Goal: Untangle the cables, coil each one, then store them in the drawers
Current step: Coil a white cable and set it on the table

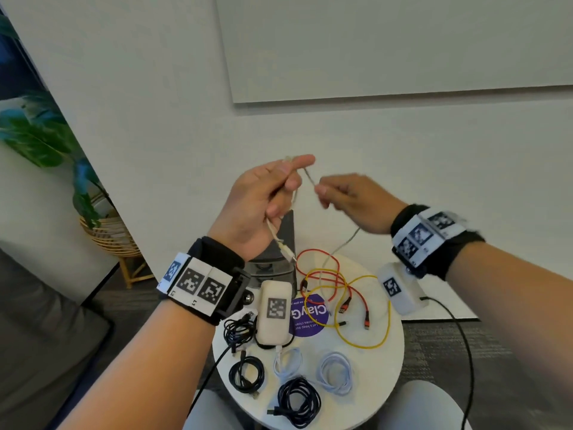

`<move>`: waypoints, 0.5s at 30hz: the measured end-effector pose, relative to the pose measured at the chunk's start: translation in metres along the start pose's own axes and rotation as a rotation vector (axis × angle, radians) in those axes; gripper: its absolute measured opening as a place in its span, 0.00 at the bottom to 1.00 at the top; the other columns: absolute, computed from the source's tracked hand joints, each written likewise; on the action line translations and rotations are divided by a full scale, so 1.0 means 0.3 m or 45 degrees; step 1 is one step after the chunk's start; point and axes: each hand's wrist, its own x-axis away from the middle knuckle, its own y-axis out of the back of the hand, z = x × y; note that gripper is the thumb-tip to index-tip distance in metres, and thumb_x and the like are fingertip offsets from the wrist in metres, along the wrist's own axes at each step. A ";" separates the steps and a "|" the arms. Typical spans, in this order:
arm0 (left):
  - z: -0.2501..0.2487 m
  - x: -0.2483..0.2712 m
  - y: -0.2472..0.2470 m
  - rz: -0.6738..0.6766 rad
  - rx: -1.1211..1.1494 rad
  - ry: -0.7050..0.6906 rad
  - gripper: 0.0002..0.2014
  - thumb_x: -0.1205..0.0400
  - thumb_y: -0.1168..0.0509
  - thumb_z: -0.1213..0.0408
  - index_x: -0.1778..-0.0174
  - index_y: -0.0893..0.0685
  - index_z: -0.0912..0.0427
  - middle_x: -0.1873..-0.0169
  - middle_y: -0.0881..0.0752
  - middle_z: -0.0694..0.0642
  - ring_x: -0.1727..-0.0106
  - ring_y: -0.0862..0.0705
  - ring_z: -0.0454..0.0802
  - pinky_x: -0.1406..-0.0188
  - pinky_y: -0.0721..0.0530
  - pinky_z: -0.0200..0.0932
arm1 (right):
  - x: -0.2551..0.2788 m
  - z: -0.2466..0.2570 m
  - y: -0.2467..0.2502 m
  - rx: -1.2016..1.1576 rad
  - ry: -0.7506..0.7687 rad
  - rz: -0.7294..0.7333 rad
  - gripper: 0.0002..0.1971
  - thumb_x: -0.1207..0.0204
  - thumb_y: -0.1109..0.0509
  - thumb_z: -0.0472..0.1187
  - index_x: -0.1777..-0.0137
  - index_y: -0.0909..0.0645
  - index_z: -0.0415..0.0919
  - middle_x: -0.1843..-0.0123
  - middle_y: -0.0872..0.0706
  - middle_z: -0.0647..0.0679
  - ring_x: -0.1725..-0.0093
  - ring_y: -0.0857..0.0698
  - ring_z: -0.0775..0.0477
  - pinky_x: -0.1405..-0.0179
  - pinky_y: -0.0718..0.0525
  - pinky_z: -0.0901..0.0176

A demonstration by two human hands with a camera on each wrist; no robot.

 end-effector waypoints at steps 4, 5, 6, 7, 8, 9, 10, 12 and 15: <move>0.038 -0.005 0.023 -0.204 -0.105 -0.059 0.18 0.09 0.43 0.69 0.24 0.27 0.72 0.38 0.10 0.62 0.57 0.09 0.43 0.58 0.14 0.30 | 0.027 0.080 -0.091 0.070 0.139 0.299 0.12 0.10 0.41 0.45 0.51 0.21 0.41 0.64 0.19 0.53 0.65 0.23 0.59 0.64 0.28 0.65; 0.056 -0.002 0.032 -0.251 -0.127 -0.061 0.20 0.09 0.42 0.71 0.21 0.30 0.71 0.34 0.12 0.64 0.45 0.08 0.47 0.49 0.13 0.32 | 0.026 0.102 -0.093 0.110 0.169 0.353 0.11 0.11 0.39 0.44 0.50 0.20 0.39 0.64 0.18 0.51 0.66 0.23 0.57 0.65 0.28 0.63; 0.073 0.000 0.041 -0.279 -0.152 -0.061 0.21 0.09 0.42 0.72 0.19 0.32 0.70 0.32 0.14 0.64 0.37 0.10 0.49 0.43 0.13 0.34 | 0.024 0.122 -0.087 0.149 0.193 0.399 0.10 0.11 0.38 0.43 0.51 0.20 0.38 0.65 0.18 0.49 0.67 0.23 0.55 0.65 0.28 0.61; 0.085 0.005 0.041 -0.286 -0.207 -0.064 0.22 0.09 0.42 0.72 0.18 0.32 0.69 0.31 0.15 0.63 0.33 0.12 0.48 0.39 0.15 0.34 | 0.021 0.138 -0.073 0.181 0.210 0.435 0.11 0.12 0.37 0.42 0.52 0.19 0.38 0.66 0.18 0.49 0.68 0.23 0.55 0.65 0.29 0.61; 0.094 0.007 0.042 -0.277 -0.288 -0.069 0.22 0.09 0.42 0.71 0.17 0.32 0.68 0.30 0.15 0.60 0.33 0.13 0.44 0.38 0.16 0.34 | 0.018 0.152 -0.052 0.208 0.229 0.457 0.11 0.12 0.36 0.42 0.53 0.17 0.37 0.67 0.19 0.51 0.68 0.22 0.56 0.64 0.29 0.63; 0.098 0.011 0.041 -0.251 -0.425 -0.076 0.21 0.09 0.42 0.70 0.18 0.29 0.67 0.32 0.14 0.54 0.35 0.13 0.38 0.39 0.16 0.32 | 0.013 0.164 -0.026 0.231 0.253 0.462 0.12 0.13 0.35 0.43 0.54 0.15 0.38 0.68 0.19 0.55 0.67 0.21 0.58 0.64 0.30 0.68; 0.100 0.012 0.040 -0.212 -0.610 -0.083 0.19 0.08 0.42 0.68 0.21 0.25 0.66 0.35 0.14 0.48 0.39 0.13 0.33 0.41 0.16 0.31 | 0.009 0.179 0.005 0.251 0.286 0.447 0.11 0.14 0.33 0.43 0.55 0.14 0.40 0.69 0.20 0.57 0.67 0.21 0.61 0.64 0.29 0.69; 0.099 0.018 0.037 -0.109 -0.895 -0.077 0.15 0.07 0.44 0.62 0.31 0.16 0.61 0.48 0.09 0.46 0.52 0.10 0.37 0.46 0.12 0.36 | -0.001 0.202 0.075 0.255 0.337 0.362 0.10 0.16 0.30 0.43 0.60 0.15 0.46 0.72 0.22 0.57 0.69 0.23 0.60 0.65 0.30 0.68; 0.093 0.032 0.019 -0.073 -0.713 -0.015 0.18 0.06 0.48 0.61 0.46 0.13 0.65 0.71 0.13 0.54 0.78 0.26 0.50 0.74 0.28 0.42 | -0.013 0.196 0.172 0.209 0.275 0.183 0.11 0.18 0.26 0.48 0.62 0.15 0.47 0.74 0.23 0.56 0.71 0.26 0.55 0.69 0.31 0.66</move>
